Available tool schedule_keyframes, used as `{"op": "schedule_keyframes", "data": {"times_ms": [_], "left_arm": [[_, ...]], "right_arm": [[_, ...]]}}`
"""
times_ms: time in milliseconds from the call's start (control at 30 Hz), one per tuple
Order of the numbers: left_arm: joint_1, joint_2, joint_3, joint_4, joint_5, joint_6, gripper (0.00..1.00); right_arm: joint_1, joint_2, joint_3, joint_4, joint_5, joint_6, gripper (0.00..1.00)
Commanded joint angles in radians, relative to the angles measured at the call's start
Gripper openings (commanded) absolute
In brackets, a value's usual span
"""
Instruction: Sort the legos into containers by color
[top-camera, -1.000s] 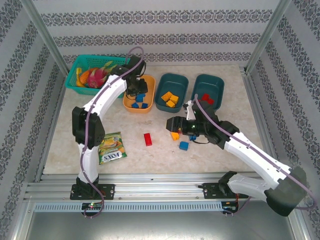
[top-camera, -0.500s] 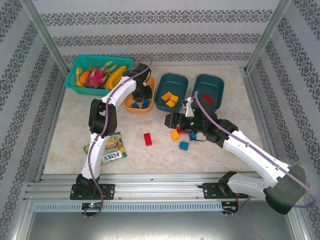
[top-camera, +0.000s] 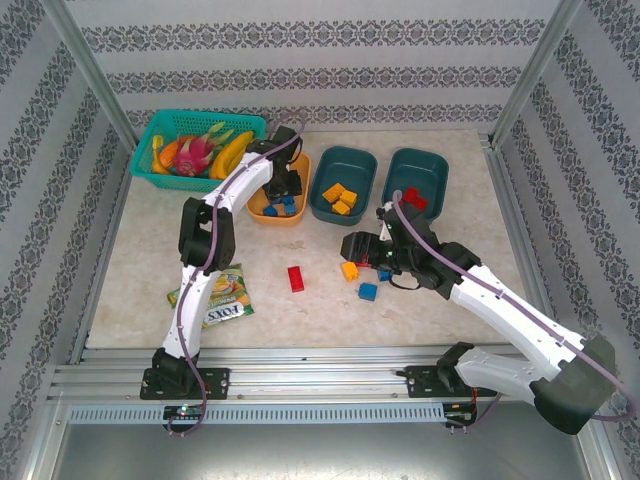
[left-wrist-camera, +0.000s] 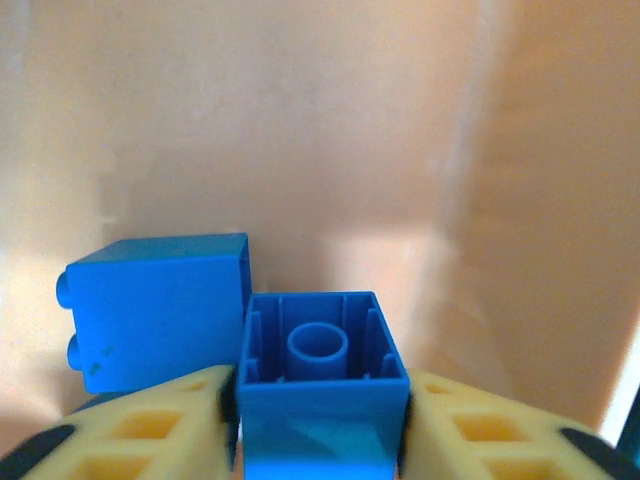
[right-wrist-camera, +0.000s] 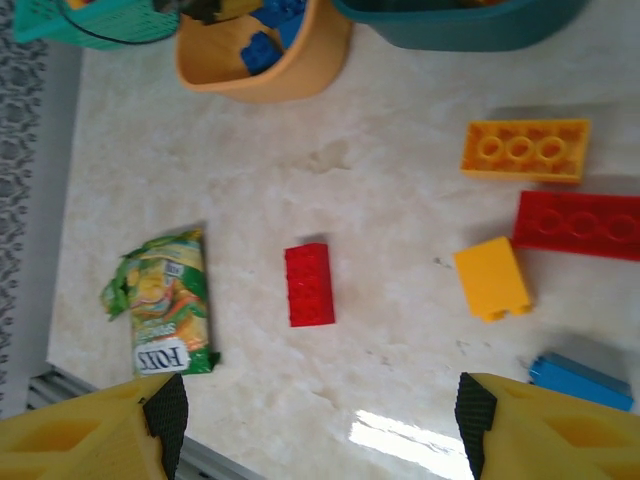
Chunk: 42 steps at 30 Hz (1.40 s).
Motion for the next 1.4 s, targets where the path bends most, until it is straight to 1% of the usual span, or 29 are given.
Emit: {"op": "schedule_keyframes", "data": {"times_ms": [0,133,200,267,333,433,533,633,700,800,867,1033,1133,1233,1367], "left_arm": [[0.01,-0.046,0.041,-0.039,-0.02,0.003,0.53],[0.011,-0.107,0.053,-0.051,-0.018,-0.004,0.6],[0.01,-0.153,0.052,-0.06,-0.013,-0.015,0.62],[0.009,-0.213,0.034,-0.062,-0.009,-0.031,0.65],[0.005,-0.293,-0.019,-0.049,0.006,-0.043,0.68],[-0.007,-0.454,-0.184,0.008,0.044,-0.066,0.75],[-0.018,-0.66,-0.45,0.128,0.118,-0.093,0.83],[-0.032,-0.883,-0.75,0.257,0.191,-0.13,0.87],[-0.049,-1.028,-0.933,0.324,0.224,-0.152,0.89],[-0.075,-1.214,-1.147,0.361,0.233,-0.198,0.89],[-0.093,-1.321,-1.25,0.371,0.233,-0.228,0.89],[-0.108,-1.545,-1.443,0.407,0.254,-0.309,0.88],[-0.108,-1.641,-1.517,0.404,0.241,-0.352,0.89],[-0.107,-1.704,-1.568,0.396,0.233,-0.391,0.89],[-0.108,-1.73,-1.587,0.394,0.232,-0.407,0.88]], "right_arm": [[0.011,0.009,0.027,-0.069,0.064,0.011,0.74],[0.011,0.038,0.043,-0.126,0.103,-0.003,0.73],[0.02,0.064,0.064,-0.169,0.139,-0.021,0.7],[0.029,0.104,0.081,-0.207,0.164,-0.035,0.69],[0.034,0.159,0.087,-0.213,0.154,-0.053,0.68],[0.049,0.278,0.115,-0.225,0.134,-0.096,0.65],[0.067,0.38,0.15,-0.216,0.133,-0.151,0.65],[0.069,0.478,0.195,-0.226,0.141,-0.19,0.67],[0.065,0.538,0.222,-0.225,0.145,-0.216,0.68],[0.061,0.624,0.264,-0.253,0.159,-0.238,0.67],[0.059,0.66,0.277,-0.256,0.16,-0.249,0.67],[0.054,0.728,0.297,-0.259,0.179,-0.28,0.63],[0.053,0.753,0.311,-0.264,0.192,-0.298,0.61],[0.051,0.765,0.319,-0.261,0.203,-0.308,0.58],[0.051,0.775,0.34,-0.282,0.218,-0.309,0.57]]}}
